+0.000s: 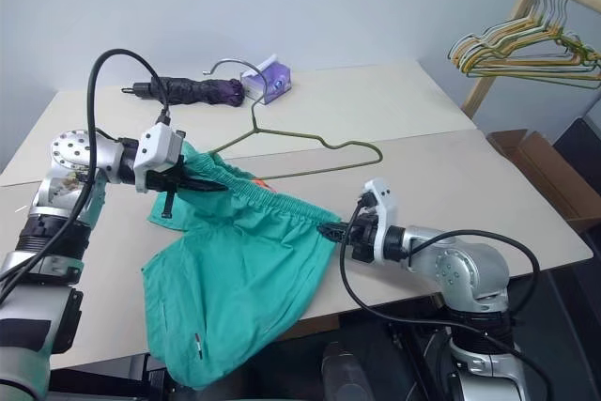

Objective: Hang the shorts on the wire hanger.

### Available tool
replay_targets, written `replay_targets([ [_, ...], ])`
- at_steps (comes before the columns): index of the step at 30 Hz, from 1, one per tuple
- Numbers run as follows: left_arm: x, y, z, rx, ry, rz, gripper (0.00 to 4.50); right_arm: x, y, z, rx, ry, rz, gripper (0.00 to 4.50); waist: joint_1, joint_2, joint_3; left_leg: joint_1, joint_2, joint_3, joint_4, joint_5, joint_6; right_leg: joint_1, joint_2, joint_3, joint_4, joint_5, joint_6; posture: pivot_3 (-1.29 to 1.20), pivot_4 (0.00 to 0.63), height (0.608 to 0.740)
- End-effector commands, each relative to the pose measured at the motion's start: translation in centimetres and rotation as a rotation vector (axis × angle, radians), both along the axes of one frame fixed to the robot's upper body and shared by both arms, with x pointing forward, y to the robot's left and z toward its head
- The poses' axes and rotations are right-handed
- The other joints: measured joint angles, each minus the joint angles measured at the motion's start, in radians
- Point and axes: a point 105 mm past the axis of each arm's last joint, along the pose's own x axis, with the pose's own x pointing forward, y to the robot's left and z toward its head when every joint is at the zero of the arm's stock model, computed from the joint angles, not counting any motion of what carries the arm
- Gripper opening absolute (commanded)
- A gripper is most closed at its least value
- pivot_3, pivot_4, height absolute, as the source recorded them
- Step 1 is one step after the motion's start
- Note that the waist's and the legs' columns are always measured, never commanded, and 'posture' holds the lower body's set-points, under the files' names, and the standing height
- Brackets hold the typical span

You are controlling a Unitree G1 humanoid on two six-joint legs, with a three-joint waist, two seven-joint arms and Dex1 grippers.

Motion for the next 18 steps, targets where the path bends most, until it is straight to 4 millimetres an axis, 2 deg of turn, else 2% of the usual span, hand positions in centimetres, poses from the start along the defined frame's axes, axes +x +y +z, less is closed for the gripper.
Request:
replay_targets([
  [1, -0.3, 1.5, 1.4, 0.005, -0.057, 0.024, 0.01, 1.1, -3.1, 2.3, 0.003, -0.095, -0.093, 0.03, 0.0, 0.0, 0.0, 0.0, 0.0, 0.0, 0.0, 0.0, 0.0, 0.0, 0.0, 0.0, 0.0, 0.0, 0.0, -0.11, 0.046, 0.74],
  [4, -1.0, 2.4, 1.3, 0.037, -0.039, 0.011, 0.01, 1.8, -5.3, 2.6, -0.035, -0.101, -0.143, 0.03, -0.003, 0.0, 0.0, 0.0, 0.0, 0.0, 0.0, 0.0, 0.0, 0.0, 0.0, 0.0, 0.0, 0.0, 0.0, -0.11, 0.046, 0.74],
  [7, -1.7, 3.5, 1.0, 0.089, -0.022, 0.01, 0.01, 2.4, -6.5, 2.8, -0.062, -0.108, -0.17, 0.03, -0.008, 0.0, 0.0, 0.0, 0.0, 0.0, 0.0, 0.0, 0.0, 0.0, 0.0, 0.0, 0.0, 0.0, 0.0, -0.11, 0.047, 0.74],
  [18, -2.1, 7.2, 0.2, 0.225, 0.023, 0.114, 0.01, 2.7, -8.8, 2.9, -0.159, -0.159, -0.169, 0.03, -0.004, 0.0, 0.0, 0.0, 0.0, 0.0, 0.0, 0.0, 0.0, 0.0, 0.0, 0.0, -0.001, 0.0, 0.0, -0.09, 0.043, 0.74],
])
